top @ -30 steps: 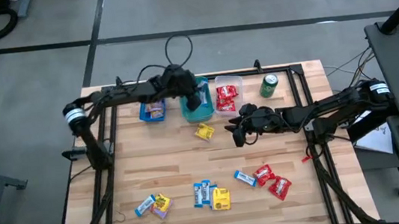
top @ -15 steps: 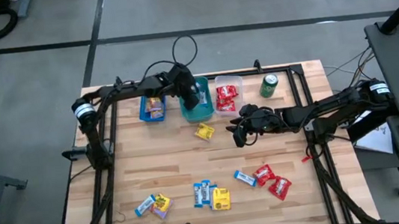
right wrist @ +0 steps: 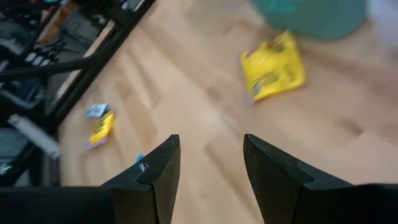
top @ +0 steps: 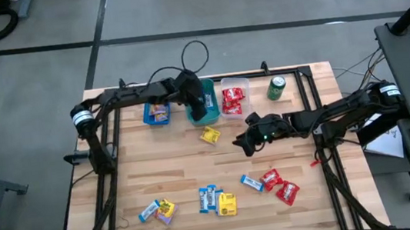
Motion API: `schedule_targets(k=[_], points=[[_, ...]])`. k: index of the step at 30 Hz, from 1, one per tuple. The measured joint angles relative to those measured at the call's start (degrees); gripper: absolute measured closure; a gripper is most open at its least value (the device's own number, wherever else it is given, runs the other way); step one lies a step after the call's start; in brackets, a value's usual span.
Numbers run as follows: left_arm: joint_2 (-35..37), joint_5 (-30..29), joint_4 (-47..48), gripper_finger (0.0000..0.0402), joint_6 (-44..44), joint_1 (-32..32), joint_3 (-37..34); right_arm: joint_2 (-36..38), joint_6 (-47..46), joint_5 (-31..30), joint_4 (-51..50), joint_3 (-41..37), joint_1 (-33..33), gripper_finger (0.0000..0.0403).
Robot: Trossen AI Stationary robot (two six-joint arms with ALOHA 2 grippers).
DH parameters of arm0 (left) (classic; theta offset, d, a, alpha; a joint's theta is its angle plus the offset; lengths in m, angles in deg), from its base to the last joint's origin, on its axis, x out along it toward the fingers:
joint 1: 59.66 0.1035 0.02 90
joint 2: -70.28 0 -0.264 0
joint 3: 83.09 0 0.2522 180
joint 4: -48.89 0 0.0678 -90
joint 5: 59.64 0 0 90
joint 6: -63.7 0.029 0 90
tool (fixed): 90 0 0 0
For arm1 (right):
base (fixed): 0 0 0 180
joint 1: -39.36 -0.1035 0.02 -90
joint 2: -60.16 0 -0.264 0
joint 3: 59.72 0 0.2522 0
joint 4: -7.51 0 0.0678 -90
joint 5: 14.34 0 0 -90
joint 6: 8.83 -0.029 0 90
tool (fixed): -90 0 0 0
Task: Sort candy
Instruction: Put the white chocolate bar into the green bin
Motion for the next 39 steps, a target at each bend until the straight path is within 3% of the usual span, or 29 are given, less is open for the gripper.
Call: schedule_targets(k=[8, 14, 23, 27, 32, 39], points=[[4.07, 0.93, -1.8, 0.0225, 2.99, -8.63, -0.18, -0.5, -6.29, 0.63, -0.14, 0.0, -4.57, 0.0236], [8.62, 2.3, -6.04, 0.0238, 3.0, -13.37, -3.04, -4.81, -8.27, 0.48, -3.49, 2.03, -6.8, 0.0236], [21.44, 2.94, -16.55, 0.0248, 0.82, -19.74, -16.54, -14.98, -7.25, 0.49, -35.13, 20.27, -9.49, 0.0236], [28.79, 8.75, -27.13, 0.0248, 0.74, -21.64, -24.37, -20.21, -4.99, 0.45, -46.0, 27.64, -10.09, 0.0236], [36.86, 10.74, -39.24, 0.0248, -0.84, -22.02, -33.18, -25.54, -0.45, 0.47, -51.46, 34.45, -10.44, 0.0236], [43.37, 10.73, -44.7, 0.0249, -3.13, -22.05, -39.25, -28.7, 4.8, 0.46, -52.4, 39.09, -10.54, 0.0236]])
